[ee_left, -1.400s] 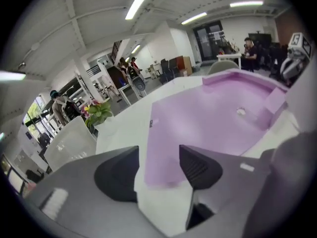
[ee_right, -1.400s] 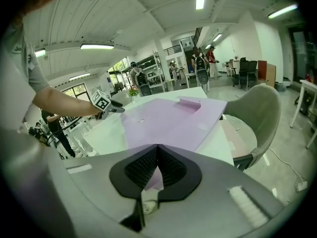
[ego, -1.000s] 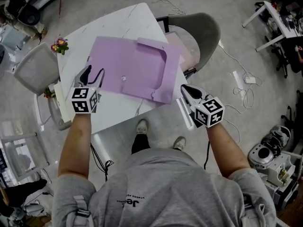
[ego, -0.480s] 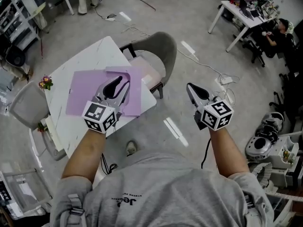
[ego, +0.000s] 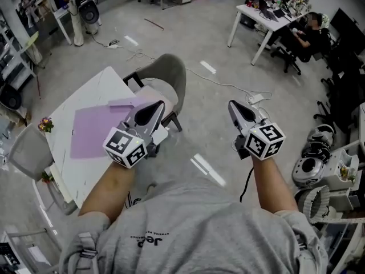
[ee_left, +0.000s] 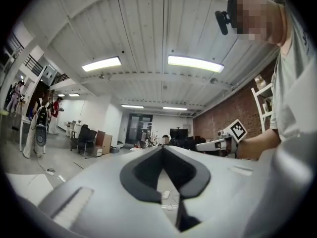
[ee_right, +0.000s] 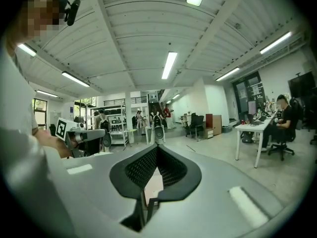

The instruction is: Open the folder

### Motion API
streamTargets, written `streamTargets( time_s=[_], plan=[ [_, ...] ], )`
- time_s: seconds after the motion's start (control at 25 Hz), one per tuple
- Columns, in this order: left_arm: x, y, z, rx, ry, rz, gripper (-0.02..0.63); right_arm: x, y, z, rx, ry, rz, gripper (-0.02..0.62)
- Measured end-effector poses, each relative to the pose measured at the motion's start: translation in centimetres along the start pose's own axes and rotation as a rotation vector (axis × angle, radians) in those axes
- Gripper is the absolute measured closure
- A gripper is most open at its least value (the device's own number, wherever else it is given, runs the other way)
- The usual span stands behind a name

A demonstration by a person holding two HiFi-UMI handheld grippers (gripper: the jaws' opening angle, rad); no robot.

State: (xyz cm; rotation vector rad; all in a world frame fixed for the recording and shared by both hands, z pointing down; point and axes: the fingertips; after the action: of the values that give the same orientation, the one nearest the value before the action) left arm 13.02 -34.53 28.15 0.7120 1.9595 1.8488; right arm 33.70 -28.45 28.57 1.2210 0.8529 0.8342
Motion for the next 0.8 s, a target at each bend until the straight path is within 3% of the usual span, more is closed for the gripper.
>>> streamTargets(
  time_s=[0.8],
  plan=[
    [-0.2, -1.5, -0.4, -0.005, -0.024, -0.006, 0.548, 0.3, -2.0, 0.4, 0.040, -0.001, 0.025, 0.594]
  ],
)
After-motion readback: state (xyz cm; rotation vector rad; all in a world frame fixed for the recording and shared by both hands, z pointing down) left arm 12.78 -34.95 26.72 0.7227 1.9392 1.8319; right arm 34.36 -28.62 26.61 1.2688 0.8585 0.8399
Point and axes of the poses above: the fingertips, and each gripper's own axes: x backward along the fingers, z to its right, y out of its underside, and after that the axes turned 10 degrees about -y, right-handed
